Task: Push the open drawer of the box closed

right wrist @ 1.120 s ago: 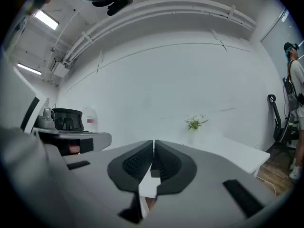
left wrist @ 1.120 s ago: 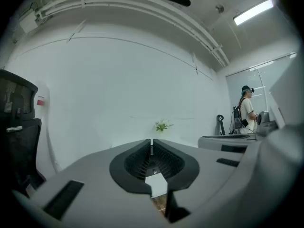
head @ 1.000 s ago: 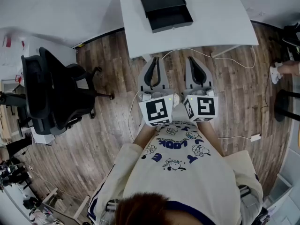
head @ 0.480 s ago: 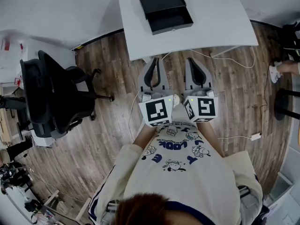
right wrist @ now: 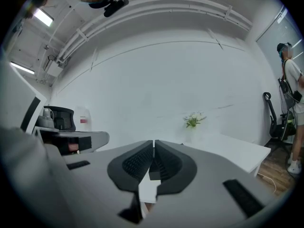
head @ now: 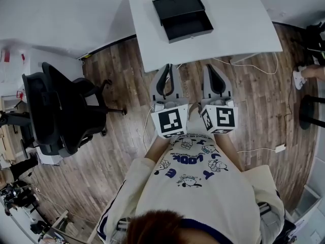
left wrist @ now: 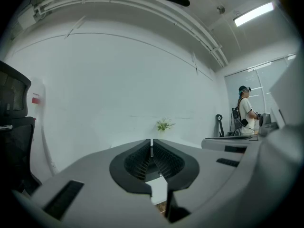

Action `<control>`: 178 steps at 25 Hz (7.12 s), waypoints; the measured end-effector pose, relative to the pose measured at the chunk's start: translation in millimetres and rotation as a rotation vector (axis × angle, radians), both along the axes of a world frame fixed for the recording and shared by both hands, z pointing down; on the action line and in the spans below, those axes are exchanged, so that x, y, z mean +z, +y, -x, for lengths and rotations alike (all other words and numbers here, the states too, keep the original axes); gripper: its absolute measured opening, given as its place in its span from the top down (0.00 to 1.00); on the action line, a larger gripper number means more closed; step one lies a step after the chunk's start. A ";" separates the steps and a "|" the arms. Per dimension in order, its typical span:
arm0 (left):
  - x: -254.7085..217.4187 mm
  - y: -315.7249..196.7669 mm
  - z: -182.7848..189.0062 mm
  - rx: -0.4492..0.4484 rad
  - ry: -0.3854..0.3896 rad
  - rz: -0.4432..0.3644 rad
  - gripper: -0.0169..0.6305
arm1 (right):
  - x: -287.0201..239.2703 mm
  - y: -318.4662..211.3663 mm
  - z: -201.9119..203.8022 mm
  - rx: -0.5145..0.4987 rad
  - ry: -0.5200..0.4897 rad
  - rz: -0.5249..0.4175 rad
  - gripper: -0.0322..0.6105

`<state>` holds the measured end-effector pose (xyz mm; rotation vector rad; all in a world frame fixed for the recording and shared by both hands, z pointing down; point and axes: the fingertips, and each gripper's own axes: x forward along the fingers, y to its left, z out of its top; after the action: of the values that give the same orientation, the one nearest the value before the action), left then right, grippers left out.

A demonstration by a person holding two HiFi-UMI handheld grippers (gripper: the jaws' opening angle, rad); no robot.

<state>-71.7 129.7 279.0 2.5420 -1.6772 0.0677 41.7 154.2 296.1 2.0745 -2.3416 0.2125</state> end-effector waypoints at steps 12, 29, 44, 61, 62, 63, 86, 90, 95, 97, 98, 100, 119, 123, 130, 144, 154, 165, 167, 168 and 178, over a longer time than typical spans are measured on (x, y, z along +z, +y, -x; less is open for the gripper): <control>19.2 -35.8 -3.4 -0.003 0.001 0.041 0.93 | 16.4 -32.6 -11.9 0.031 0.017 0.042 0.90; 24.9 -113.3 -29.5 -0.069 -0.025 0.091 0.93 | 22.3 -121.2 -35.0 -0.070 0.018 0.089 0.90; 65.6 -171.7 -67.4 -0.155 -0.055 0.145 0.93 | 63.1 -184.2 -58.4 -0.238 0.040 0.129 0.90; 105.9 -183.3 -65.1 -0.236 -0.049 0.225 0.93 | 126.9 -188.8 -43.2 -0.348 0.036 0.260 0.90; 108.0 -184.6 -64.6 -0.232 -0.048 0.231 0.93 | 131.5 -188.9 -42.1 -0.351 0.043 0.271 0.90; 110.1 -186.0 -64.7 -0.226 -0.048 0.235 0.93 | 137.0 -188.7 -41.5 -0.351 0.049 0.285 0.89; 147.4 -197.1 -64.4 -0.156 -0.062 0.304 0.93 | 241.7 -194.4 -29.8 -0.284 0.050 0.558 0.76; 148.6 -196.4 -59.4 -0.161 -0.045 0.312 0.93 | 249.0 -193.1 -29.9 -0.271 0.060 0.584 0.76; 149.8 -194.5 -57.2 -0.165 -0.052 0.316 0.93 | 250.5 -195.3 -32.7 -0.261 0.068 0.587 0.79; 151.0 -194.6 -57.3 -0.161 -0.057 0.319 0.93 | 250.9 -196.5 -33.3 -0.254 0.066 0.591 0.81; 151.0 -194.6 -57.4 -0.161 -0.056 0.321 0.93 | 250.8 -196.5 -33.6 -0.252 0.064 0.594 0.81; 150.6 -194.5 -56.8 -0.164 -0.050 0.324 0.93 | 250.2 -196.0 -33.4 -0.250 0.057 0.600 0.81; 146.0 -222.2 -54.2 -0.150 -0.048 0.307 0.93 | 243.7 -226.6 -27.2 -0.222 0.037 0.598 0.82; 147.5 -233.3 -53.6 -0.149 -0.046 0.304 0.93 | 243.6 -237.2 -28.4 -0.211 0.041 0.594 0.81; 145.7 -254.3 -52.0 -0.145 -0.048 0.296 0.93 | 243.7 -256.6 -28.4 -0.199 0.048 0.588 0.81; 153.4 -280.0 -53.9 -0.149 -0.052 0.320 0.93 | 242.6 -294.1 -28.0 -0.204 0.043 0.575 0.81; 156.2 -291.1 -51.2 -0.160 -0.050 0.325 0.93 | 241.2 -314.4 -26.4 -0.210 0.046 0.566 0.81; 152.5 -292.5 -46.0 -0.175 -0.049 0.317 0.93 | 241.6 -313.1 -22.3 -0.226 0.004 0.575 0.69; 148.0 -291.6 -45.7 -0.176 -0.048 0.306 0.93 | 237.5 -311.2 -21.2 -0.228 0.003 0.573 0.67; 145.2 -290.7 -45.6 -0.176 -0.047 0.300 0.93 | 234.5 -309.6 -21.5 -0.226 0.005 0.568 0.67; 105.4 -282.3 -45.4 -0.183 -0.034 0.218 0.93 | 141.1 -299.5 -30.7 -0.189 -0.016 0.350 0.78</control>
<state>-26.3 -152.6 384.4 2.2352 -1.7970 0.2654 72.4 -145.2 437.2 1.6894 -2.2885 0.5885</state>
